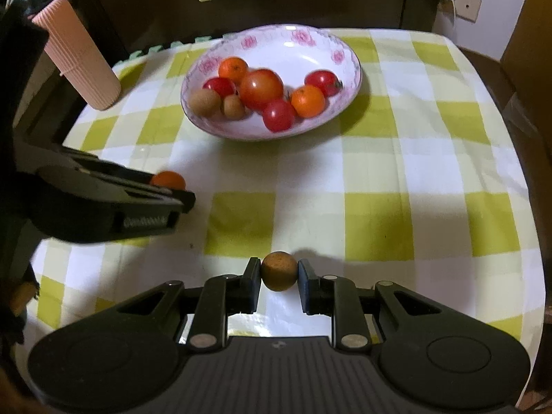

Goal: Organize fruits
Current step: 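Carry the tangerine with the left gripper while the right carries the brown fruit over the bowl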

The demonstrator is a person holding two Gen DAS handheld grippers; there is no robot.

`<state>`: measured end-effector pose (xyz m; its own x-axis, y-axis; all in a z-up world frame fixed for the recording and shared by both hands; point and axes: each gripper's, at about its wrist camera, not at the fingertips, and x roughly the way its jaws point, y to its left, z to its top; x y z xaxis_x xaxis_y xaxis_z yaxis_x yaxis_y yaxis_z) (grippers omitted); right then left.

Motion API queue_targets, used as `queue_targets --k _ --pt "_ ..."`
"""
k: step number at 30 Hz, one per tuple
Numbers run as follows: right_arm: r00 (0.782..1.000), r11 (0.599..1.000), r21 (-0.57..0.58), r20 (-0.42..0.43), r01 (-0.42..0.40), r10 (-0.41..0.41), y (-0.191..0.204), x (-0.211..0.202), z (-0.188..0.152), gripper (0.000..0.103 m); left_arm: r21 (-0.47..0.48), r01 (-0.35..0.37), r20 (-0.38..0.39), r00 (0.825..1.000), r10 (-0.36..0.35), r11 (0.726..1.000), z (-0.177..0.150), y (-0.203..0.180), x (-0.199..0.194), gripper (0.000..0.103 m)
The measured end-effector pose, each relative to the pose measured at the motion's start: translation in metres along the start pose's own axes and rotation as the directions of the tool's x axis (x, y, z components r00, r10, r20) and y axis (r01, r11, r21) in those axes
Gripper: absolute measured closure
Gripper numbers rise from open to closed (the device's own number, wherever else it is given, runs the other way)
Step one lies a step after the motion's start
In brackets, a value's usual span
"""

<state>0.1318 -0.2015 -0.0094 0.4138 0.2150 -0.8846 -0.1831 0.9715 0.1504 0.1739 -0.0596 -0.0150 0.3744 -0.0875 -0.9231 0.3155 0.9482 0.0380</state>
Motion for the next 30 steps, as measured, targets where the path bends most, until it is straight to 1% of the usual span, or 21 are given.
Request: queue_targets --k 14,21,30 --pt "0.996 1.000 0.016 0.084 0.007 -0.008 0.000 -0.013 0.030 0.081 -0.036 0.019 0.060 0.998 -0.016 0.999 0.015 0.002 -0.016 0.063" --pt "0.993 1.000 0.016 0.116 -0.004 0.002 0.000 -0.014 0.050 0.081 -0.064 0.025 0.091 0.996 -0.019 0.998 0.031 0.007 -0.019 0.063" --pt "0.991 1.000 0.026 0.135 -0.006 0.002 -0.005 -0.006 0.076 0.081 -0.090 0.031 0.102 0.995 -0.022 0.995 0.054 0.014 -0.015 0.064"
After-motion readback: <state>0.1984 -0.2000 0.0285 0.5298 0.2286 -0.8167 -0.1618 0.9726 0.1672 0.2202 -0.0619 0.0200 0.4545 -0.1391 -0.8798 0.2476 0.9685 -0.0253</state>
